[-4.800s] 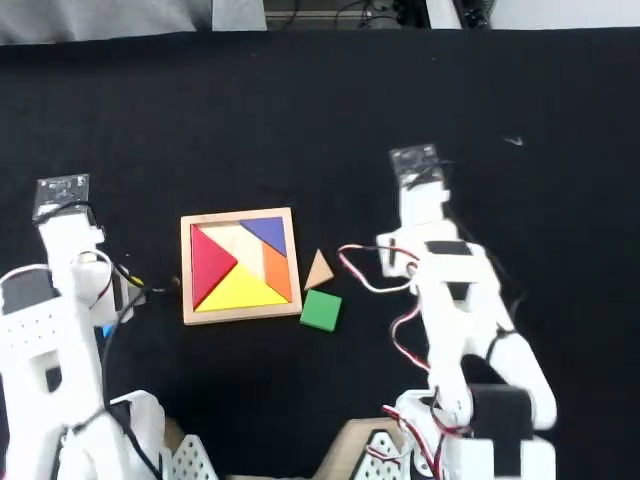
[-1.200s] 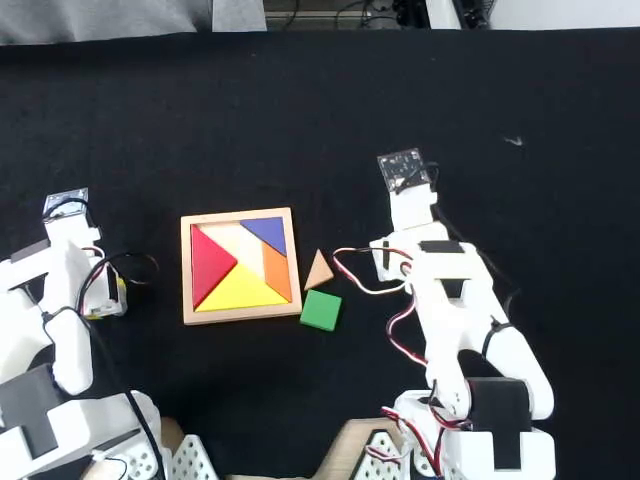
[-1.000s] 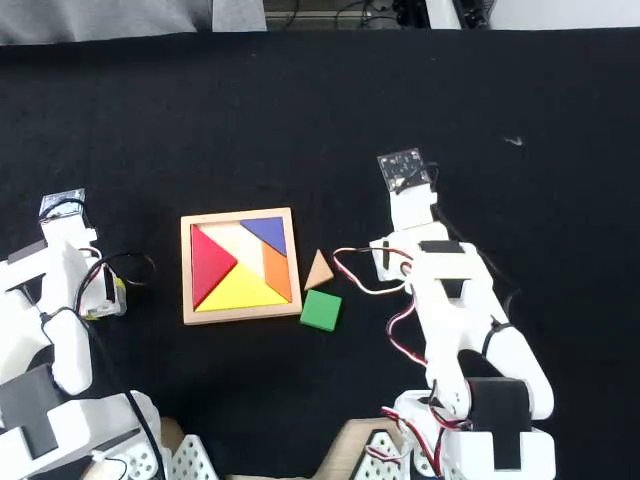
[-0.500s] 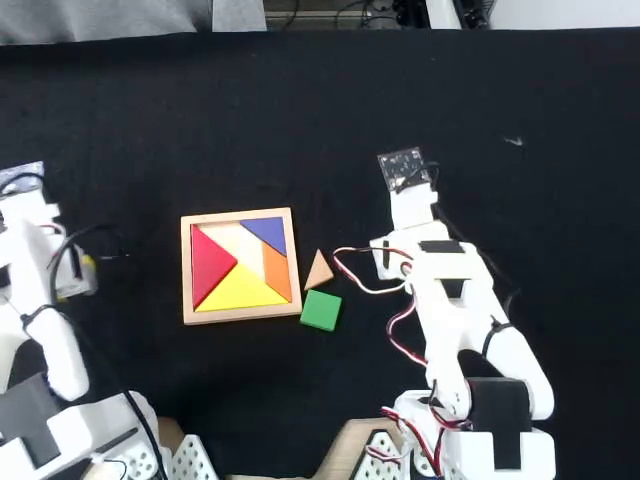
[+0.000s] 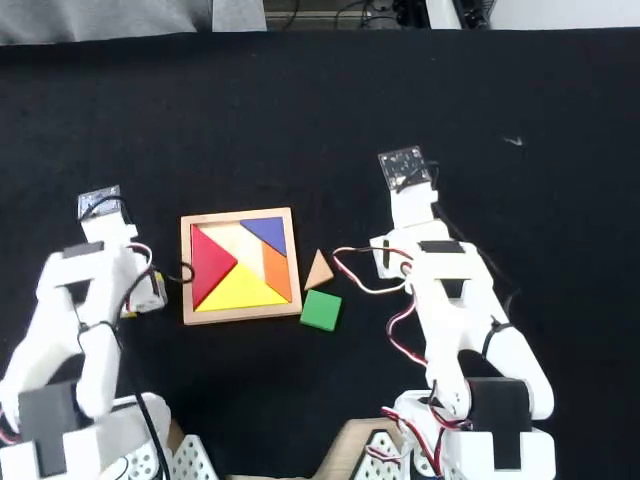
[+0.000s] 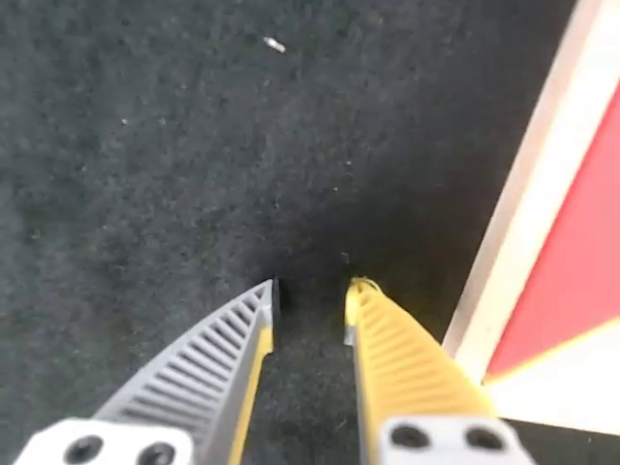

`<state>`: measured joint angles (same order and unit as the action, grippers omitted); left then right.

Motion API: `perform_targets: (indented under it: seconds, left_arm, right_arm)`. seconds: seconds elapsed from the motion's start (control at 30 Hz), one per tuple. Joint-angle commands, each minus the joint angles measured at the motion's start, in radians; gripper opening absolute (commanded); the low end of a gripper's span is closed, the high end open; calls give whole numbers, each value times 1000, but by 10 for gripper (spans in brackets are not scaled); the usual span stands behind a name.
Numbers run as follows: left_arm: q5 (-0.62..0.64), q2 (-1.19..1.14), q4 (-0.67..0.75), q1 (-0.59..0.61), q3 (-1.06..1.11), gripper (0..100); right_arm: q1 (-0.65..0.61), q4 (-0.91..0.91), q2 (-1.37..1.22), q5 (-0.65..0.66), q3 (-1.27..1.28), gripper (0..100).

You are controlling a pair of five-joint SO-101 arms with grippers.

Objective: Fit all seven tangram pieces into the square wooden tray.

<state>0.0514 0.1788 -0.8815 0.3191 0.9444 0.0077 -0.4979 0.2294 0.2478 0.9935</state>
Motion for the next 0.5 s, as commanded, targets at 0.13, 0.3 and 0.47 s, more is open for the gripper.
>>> perform_targets:
  seconds: [0.13,0.3,0.47]
  left_arm:
    - [11,141,38,15,-35,44]
    - [11,503,-57,2,-22,29]
    - [11,925,104,-4,259,29]
  right_arm:
    - [-17,21,-4,5,-38,11]
    - [-17,21,-4,5,-36,11]
    - [-17,21,-5,5,-36,11]
